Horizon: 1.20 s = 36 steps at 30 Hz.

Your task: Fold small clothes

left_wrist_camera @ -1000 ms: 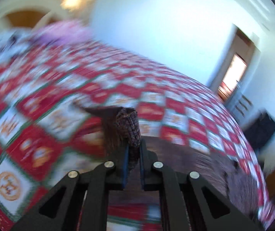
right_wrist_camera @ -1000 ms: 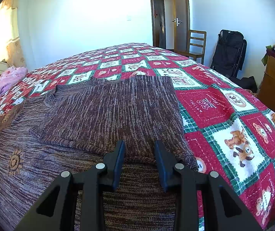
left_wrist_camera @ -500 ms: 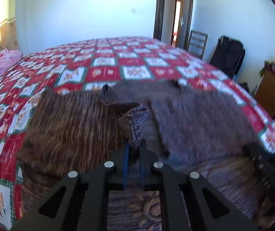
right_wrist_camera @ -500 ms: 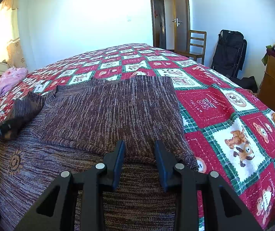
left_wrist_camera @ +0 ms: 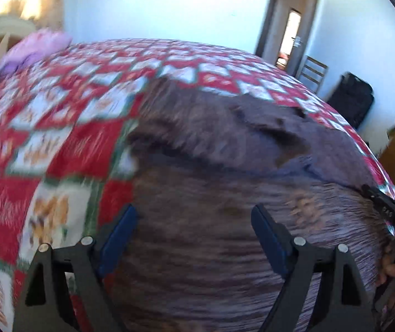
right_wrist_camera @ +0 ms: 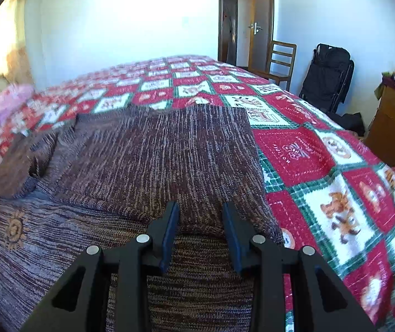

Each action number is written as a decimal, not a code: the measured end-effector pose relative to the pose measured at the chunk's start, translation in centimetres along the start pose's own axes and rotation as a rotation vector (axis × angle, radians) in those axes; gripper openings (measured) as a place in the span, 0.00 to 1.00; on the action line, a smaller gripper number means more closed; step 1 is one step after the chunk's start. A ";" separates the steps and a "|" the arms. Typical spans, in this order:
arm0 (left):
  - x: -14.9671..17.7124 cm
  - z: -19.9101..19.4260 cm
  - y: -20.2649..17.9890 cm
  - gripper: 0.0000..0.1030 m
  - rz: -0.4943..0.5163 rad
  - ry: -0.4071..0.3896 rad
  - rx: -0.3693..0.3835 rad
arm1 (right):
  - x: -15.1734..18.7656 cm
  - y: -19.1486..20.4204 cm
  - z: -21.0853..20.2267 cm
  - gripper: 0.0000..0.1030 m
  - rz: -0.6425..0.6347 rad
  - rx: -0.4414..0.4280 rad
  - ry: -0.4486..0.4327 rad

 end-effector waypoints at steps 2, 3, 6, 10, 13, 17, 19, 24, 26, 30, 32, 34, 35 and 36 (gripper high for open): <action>0.1 -0.4 0.2 0.85 -0.049 -0.045 0.037 | -0.8 0.5 -0.4 0.35 0.000 0.016 0.014; 0.0 -0.6 0.4 0.86 -0.095 -0.060 0.058 | -1.8 1.4 -1.1 0.35 0.040 -0.038 -0.015; -0.2 -0.6 0.9 0.89 -0.191 -0.079 0.106 | -5.1 6.1 -3.1 0.49 0.000 -0.162 -0.114; -0.2 -0.6 0.3 0.90 -0.185 -0.094 0.111 | -7.2 14.0 -3.3 0.55 -0.221 -0.297 -0.157; -0.2 -0.8 0.3 0.91 -0.182 -0.100 0.117 | -6.9 19.3 -1.6 0.54 -0.379 -0.363 -0.144; -0.2 -0.8 0.9 0.92 -0.197 -0.107 0.132 | -6.4 22.4 2.9 0.54 -0.445 -0.368 -0.080; -0.1 -0.8 0.9 0.92 -0.193 -0.108 0.133 | -5.9 22.7 4.3 0.54 -0.461 -0.360 -0.062; -0.1 -0.7 0.8 0.94 -0.187 -0.108 0.137 | -3.7 24.3 5.3 0.54 -0.489 -0.473 0.045; -0.1 -0.7 0.8 0.95 -0.186 -0.109 0.139 | -3.7 24.5 5.3 0.54 -0.511 -0.470 0.020; -0.1 -0.7 0.7 0.95 -0.182 -0.108 0.139 | -4.4 23.2 6.8 0.06 -0.396 -0.437 0.075; -0.1 -0.7 0.7 0.95 -0.182 -0.108 0.139 | -4.9 22.5 6.9 0.06 -0.282 -0.451 0.097; -0.1 -0.7 0.7 0.96 -0.179 -0.108 0.139 | -5.6 21.7 6.5 0.06 -0.178 -0.466 0.099; -0.1 -0.7 0.7 0.96 -0.178 -0.108 0.138 | -6.2 21.4 6.2 0.06 -0.113 -0.489 0.096; -0.1 -0.6 0.7 0.96 -0.176 -0.108 0.138 | -6.8 20.8 5.9 0.06 -0.033 -0.523 0.095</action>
Point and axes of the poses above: each gripper's, at about its wrist camera, not at the fingertips, and z roughly the way its jaws point, y to its left, x to its underside, the point moved 8 cm from there along z, roughly the way its jaws point, and after that the axes turned 14 degrees about -y, right-handed, at the moved point
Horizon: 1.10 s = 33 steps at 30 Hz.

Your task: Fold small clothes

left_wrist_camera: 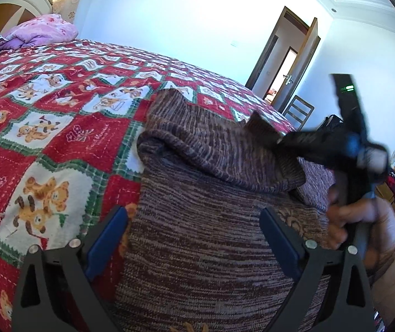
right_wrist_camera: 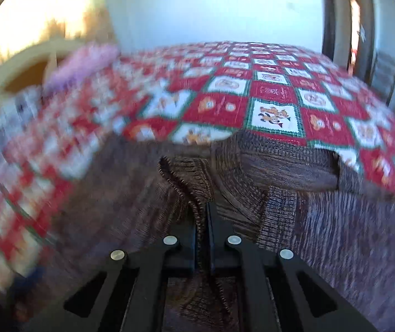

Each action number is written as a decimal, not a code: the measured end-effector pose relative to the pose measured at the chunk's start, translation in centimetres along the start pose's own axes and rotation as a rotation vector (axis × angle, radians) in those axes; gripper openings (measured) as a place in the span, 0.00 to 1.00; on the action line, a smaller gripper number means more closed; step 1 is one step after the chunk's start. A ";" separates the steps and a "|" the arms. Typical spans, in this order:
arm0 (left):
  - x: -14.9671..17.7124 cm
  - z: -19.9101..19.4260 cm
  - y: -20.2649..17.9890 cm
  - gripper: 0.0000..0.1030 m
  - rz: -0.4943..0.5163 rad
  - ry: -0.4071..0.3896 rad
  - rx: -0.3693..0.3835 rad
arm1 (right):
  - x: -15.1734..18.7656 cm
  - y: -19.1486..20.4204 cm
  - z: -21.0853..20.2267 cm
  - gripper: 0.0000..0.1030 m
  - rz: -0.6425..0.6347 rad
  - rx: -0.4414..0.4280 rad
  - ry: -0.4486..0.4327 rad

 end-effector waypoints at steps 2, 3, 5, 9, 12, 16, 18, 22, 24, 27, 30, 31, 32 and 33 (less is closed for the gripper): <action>0.0 0.0 0.0 0.96 0.001 0.000 0.000 | -0.7 -0.7 -1.0 0.06 0.118 -0.050 -0.034; 0.0 0.1 0.0 0.96 0.002 0.000 0.000 | -1.0 -1.2 -1.3 0.06 0.174 -0.070 -0.048; 0.0 0.1 0.0 0.96 0.004 0.000 -0.001 | -1.2 -2.6 -1.7 0.06 0.305 -0.119 -0.065; 0.0 0.1 0.0 0.97 0.005 0.001 -0.001 | -0.6 -5.2 -1.2 0.06 0.499 -0.159 -0.061; 0.0 0.1 0.0 0.97 0.006 0.001 -0.001 | 0.5 -6.6 -0.4 0.06 0.555 -0.142 -0.041; 0.0 0.1 0.0 0.97 0.010 0.002 -0.002 | 1.3 -8.6 -0.4 0.07 0.612 -0.070 -0.060; 0.0 0.1 0.0 0.97 0.012 0.002 -0.003 | 1.6 -10.2 -0.8 0.07 0.636 -0.026 -0.074; 0.0 0.1 -0.1 0.97 0.014 0.003 -0.004 | 2.4 -10.1 -1.4 0.09 0.673 -0.067 -0.011; 0.0 0.1 -0.1 0.98 0.013 0.002 -0.003 | 2.9 -9.0 -2.5 0.35 0.602 -0.063 0.009; 0.0 0.1 0.0 0.98 0.017 0.003 -0.006 | 3.5 -8.2 -3.9 0.45 0.539 -0.061 -0.010; 0.0 0.2 0.0 0.98 0.024 0.005 -0.011 | 4.1 -6.4 -4.5 0.45 0.376 -0.015 0.005; 0.0 0.2 0.0 0.98 0.025 0.005 -0.012 | 4.2 -6.0 -4.5 0.44 0.335 -0.003 0.005; 0.0 0.2 0.0 0.98 0.026 0.005 -0.013 | 4.3 -5.3 -4.5 0.36 0.265 0.021 0.009; 0.1 0.2 -0.1 0.98 0.027 0.005 -0.013 | 4.5 -5.0 -4.4 0.23 0.226 0.029 0.017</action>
Point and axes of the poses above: each gripper's, at about its wrist camera, not at the fingertips, and z roughly the way its jaws point, y to its left, x to its underside, the point moved 8 cm from there along z, roughly the way its jaws point, and after that the axes turned 14 degrees about -y, right-handed, at the moved point
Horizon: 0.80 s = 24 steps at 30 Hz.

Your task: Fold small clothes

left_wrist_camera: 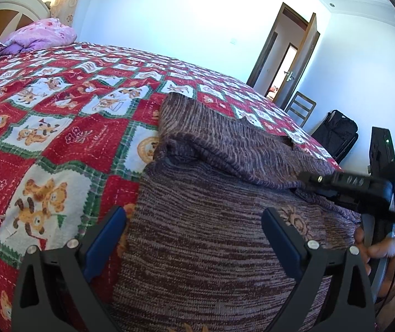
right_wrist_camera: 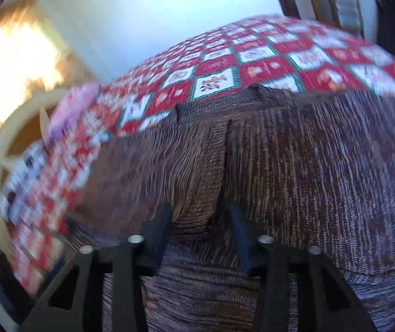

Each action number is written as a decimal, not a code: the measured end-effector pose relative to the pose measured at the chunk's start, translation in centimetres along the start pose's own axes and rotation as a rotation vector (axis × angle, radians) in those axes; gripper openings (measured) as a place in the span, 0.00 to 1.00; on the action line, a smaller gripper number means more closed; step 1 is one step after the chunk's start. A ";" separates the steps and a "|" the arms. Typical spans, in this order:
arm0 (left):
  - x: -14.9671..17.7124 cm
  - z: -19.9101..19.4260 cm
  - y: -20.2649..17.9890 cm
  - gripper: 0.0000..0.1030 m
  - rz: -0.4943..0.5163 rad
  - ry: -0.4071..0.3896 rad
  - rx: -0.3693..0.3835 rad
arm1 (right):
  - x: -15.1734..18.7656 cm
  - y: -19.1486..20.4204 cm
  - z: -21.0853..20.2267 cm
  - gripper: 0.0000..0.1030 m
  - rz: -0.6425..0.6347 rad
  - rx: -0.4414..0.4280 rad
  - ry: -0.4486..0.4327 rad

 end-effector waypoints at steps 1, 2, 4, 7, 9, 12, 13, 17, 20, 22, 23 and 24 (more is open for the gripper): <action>0.0 0.0 0.0 0.98 0.000 0.000 0.000 | 0.3 0.4 0.1 0.21 -0.040 0.007 0.009; 0.0 0.0 0.0 0.98 0.001 0.000 -0.001 | 0.3 0.5 -0.1 0.17 -0.064 0.020 -0.002; 0.0 0.0 0.0 0.98 0.001 0.000 0.000 | 0.1 0.0 -0.8 0.09 -0.082 0.033 -0.017; 0.0 0.1 0.0 0.98 0.004 0.001 -0.003 | 0.0 -0.6 -1.8 0.07 -0.098 0.059 -0.032; 0.0 0.1 0.0 0.98 0.007 0.002 -0.006 | 1.0 -1.3 -2.0 0.07 -0.133 0.111 -0.013; -0.1 0.0 0.0 0.98 0.005 0.010 -0.010 | 1.6 -1.8 -2.0 0.07 -0.131 0.093 -0.036; -0.1 0.0 0.0 0.98 0.006 0.014 -0.012 | 1.5 -1.9 -2.0 0.07 -0.121 0.091 -0.038; -1.2 0.1 0.4 0.98 0.006 0.063 -0.062 | 1.5 -1.8 -2.0 0.07 -0.126 0.092 -0.052; -3.2 0.7 1.3 0.98 0.010 0.067 -0.126 | 1.5 -1.7 -2.0 0.07 -0.126 0.090 -0.061; -4.0 1.7 2.0 0.98 0.057 0.100 -0.187 | 1.5 -1.7 -2.0 0.07 -0.130 0.091 -0.064; -4.2 2.2 2.5 0.98 0.096 0.109 -0.226 | 1.5 -1.6 -2.0 0.07 -0.130 0.092 -0.064; -4.3 2.5 2.8 0.98 0.129 0.108 -0.257 | 1.5 -1.7 -2.0 0.07 -0.132 0.092 -0.066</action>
Point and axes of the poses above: each gripper's, at about its wrist camera, not at the fingertips, and z roughly the way its jaws point, y to its left, x to its underside, the point moved 8 cm from there along z, roughly the way its jaws point, and after that the axes turned 14 degrees about -y, right-handed, at the moved point
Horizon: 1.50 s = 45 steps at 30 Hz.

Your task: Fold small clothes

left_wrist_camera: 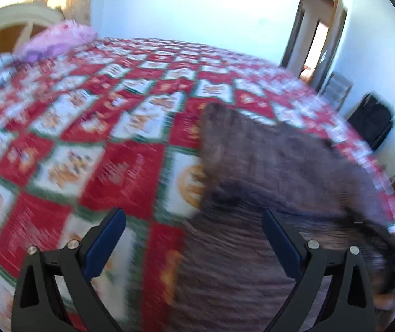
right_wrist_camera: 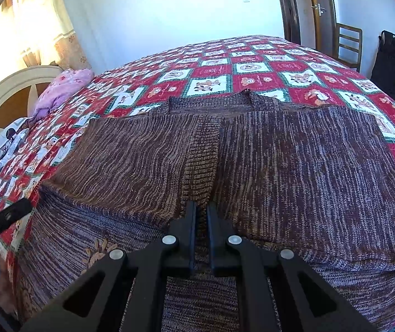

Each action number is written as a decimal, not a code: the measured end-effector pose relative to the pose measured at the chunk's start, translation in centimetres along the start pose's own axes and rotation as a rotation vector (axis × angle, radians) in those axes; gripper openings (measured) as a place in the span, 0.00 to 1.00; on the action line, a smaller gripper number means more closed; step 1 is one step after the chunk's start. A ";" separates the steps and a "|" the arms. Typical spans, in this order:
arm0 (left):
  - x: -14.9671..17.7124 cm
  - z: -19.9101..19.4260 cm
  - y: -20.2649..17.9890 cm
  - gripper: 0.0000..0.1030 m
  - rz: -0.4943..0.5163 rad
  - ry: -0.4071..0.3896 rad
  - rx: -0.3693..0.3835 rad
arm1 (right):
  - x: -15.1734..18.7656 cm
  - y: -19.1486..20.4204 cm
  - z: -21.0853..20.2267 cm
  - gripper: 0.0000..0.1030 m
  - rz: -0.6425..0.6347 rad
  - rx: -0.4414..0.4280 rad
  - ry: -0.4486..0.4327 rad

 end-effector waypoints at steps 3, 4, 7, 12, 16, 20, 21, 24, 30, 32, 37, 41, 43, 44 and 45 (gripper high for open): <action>0.2 1.9 0.9 0.98 0.113 0.030 -0.118 | 0.0 0.0 -0.1 0.07 0.005 -0.004 -0.004; 0.4 2.7 1.3 0.97 0.152 0.054 -0.164 | 0.0 -0.1 -0.1 0.07 0.009 -0.007 -0.005; 0.0 3.3 2.3 0.99 0.158 0.023 -0.216 | 0.0 -0.2 -0.1 0.07 0.022 -0.016 -0.008; 0.3 2.7 3.8 0.99 0.074 0.036 -0.248 | 0.0 -0.1 -0.2 0.07 0.020 -0.017 -0.011; 1.5 0.2 4.0 0.97 0.007 0.072 -0.216 | 0.0 -0.2 -0.2 0.07 0.031 -0.024 -0.012; -1.3 -2.5 1.8 0.97 0.023 -0.045 -0.152 | 0.0 -0.3 -0.2 0.07 0.033 -0.025 -0.014; -2.1 -2.2 1.3 0.97 0.021 -0.066 -0.138 | 0.0 -0.3 -0.2 0.07 0.033 -0.025 -0.013; -4.7 -0.5 -0.2 0.97 0.056 -0.110 -0.127 | -0.1 -0.2 -0.2 0.07 0.036 -0.027 -0.014; -2.7 5.0 -1.4 0.97 0.085 0.014 -0.125 | -0.1 -0.2 -0.2 0.07 0.024 -0.020 -0.015; -0.3 5.6 -0.8 0.99 0.110 0.066 -0.165 | 0.0 -0.2 -0.1 0.07 0.025 -0.021 -0.014; 0.2 5.1 1.1 1.00 -0.059 0.088 -0.106 | 0.0 -0.2 -0.1 0.07 0.032 -0.026 -0.015; 0.3 5.1 0.2 1.00 -0.012 0.083 -0.120 | 0.0 -0.1 -0.2 0.07 0.018 -0.014 -0.015; 0.3 4.9 0.3 1.00 -0.016 0.080 -0.119 | -0.1 0.0 -0.2 0.07 0.004 -0.003 -0.016; 0.3 4.5 0.3 1.00 -0.023 0.075 -0.120 | 0.0 0.1 -0.2 0.07 -0.003 0.002 -0.017; 0.4 4.3 0.4 1.00 -0.026 0.074 -0.121 | 0.0 0.1 -0.2 0.07 -0.009 0.007 -0.018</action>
Point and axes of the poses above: each gripper's, at about its wrist camera, not at the fingertips, and z roughly the way its jaws point, y to its left, x to its underside, the point moved 8 cm from there along z, roughly the way its jaws point, and after that the axes turned 14 degrees about -y, right-handed, at the moved point
